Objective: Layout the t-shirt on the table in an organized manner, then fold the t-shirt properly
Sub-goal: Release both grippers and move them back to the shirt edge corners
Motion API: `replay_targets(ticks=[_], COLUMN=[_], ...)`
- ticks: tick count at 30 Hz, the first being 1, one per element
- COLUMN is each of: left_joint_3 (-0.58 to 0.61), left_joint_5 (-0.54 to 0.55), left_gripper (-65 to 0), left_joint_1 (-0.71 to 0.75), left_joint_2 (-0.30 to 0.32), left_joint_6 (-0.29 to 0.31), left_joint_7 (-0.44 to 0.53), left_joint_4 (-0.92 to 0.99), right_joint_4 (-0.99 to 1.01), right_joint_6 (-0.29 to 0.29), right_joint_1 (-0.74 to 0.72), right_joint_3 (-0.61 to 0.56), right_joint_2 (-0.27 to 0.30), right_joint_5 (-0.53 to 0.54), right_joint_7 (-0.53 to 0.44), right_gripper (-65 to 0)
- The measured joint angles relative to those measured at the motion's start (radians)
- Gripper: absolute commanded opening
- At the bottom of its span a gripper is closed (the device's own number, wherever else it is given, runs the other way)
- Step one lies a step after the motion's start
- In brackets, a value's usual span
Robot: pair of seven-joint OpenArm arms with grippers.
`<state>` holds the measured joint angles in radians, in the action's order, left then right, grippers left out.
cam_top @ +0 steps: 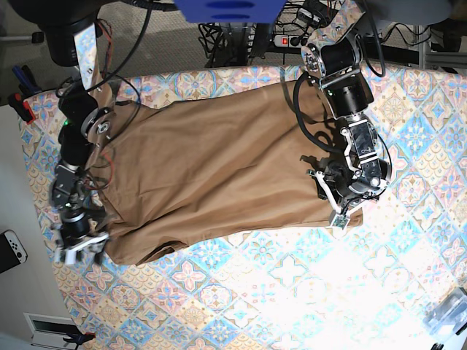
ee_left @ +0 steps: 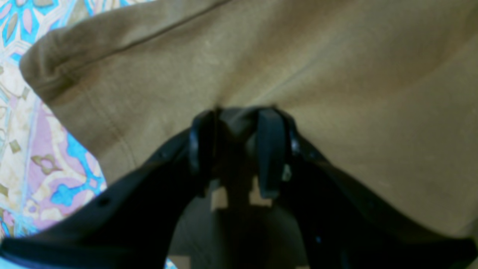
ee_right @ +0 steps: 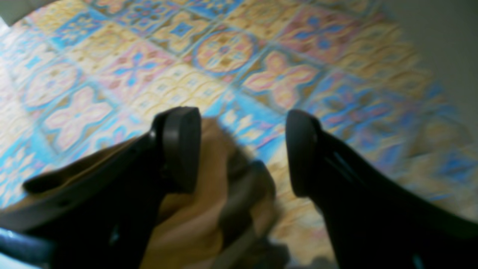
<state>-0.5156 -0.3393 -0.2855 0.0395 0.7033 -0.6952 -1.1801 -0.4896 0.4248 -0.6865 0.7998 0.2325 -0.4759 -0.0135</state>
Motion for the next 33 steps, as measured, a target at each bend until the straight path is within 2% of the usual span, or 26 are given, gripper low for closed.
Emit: replay_targets(ticks=[4, 7, 11, 13, 16, 19, 22, 25, 28, 31, 33], left_joint_3=[0.001, -0.002, 0.002, 0.007, 0.006, 0.003, 0.005, 0.05, 0.083, 0.09, 0.09], left_joint_5=[0.079, 0.166, 0.249, 0.274, 0.266, 0.261, 0.266, 0.258, 0.27, 0.362, 0.414], left_gripper=[-45.9, -45.9, -45.9, -45.9, -45.9, -45.9, -45.9, -45.9, -45.8, -45.8, -45.6], left_joint_1=[0.034, 0.076, 0.057, 0.052, 0.065, 0.067, 0.093, 0.126, 0.18, 0.242, 0.284], left_joint_2=[-0.01, -0.008, -0.005, -0.008, -0.008, -0.001, -0.009, -0.014, -0.031, -0.031, -0.024], left_joint_6=[-0.007, -0.003, -0.007, -0.006, -0.003, -0.004, -0.004, -0.007, 0.0, -0.001, -0.002], left_joint_7=[-0.079, -0.159, -0.251, -0.261, -0.279, -0.285, -0.288, -0.355, -0.341, -0.297, -0.3], left_joint_4=[-0.103, -0.188, -0.265, -0.265, -0.264, -0.269, -0.378, -0.481, -0.588, -0.659, -0.692], right_joint_4=[-0.174, -0.294, -0.445, -0.536, -0.694, -0.814, -0.892, -1.003, -1.102, -1.154, -1.189], right_joint_6=[0.001, 0.021, 0.108, 0.108, 0.111, 0.112, 0.1, 0.119, 0.106, 0.108, 0.115], right_joint_1=[-0.012, 0.067, 0.23, 0.245, 0.233, 0.308, 0.428, 0.514, 0.594, 0.716, 0.771], right_joint_3=[0.004, 0.047, 0.092, 0.094, 0.081, 0.083, 0.094, 0.085, 0.082, 0.09, 0.12], right_joint_2=[0.011, 0.01, -0.005, -0.003, 0.007, 0.004, -0.054, -0.087, -0.087, -0.114, -0.131], right_joint_5=[0.015, 0.032, 0.035, 0.075, 0.156, 0.166, 0.152, 0.253, 0.387, 0.462, 0.541], right_joint_7=[0.092, 0.166, 0.396, 0.45, 0.48, 0.551, 0.665, 0.697, 0.728, 0.851, 0.892], right_gripper=[-32.1, -32.1, -32.1, -32.1, -32.1, -32.1, -32.1, -32.1, -32.1, -32.1, -32.1])
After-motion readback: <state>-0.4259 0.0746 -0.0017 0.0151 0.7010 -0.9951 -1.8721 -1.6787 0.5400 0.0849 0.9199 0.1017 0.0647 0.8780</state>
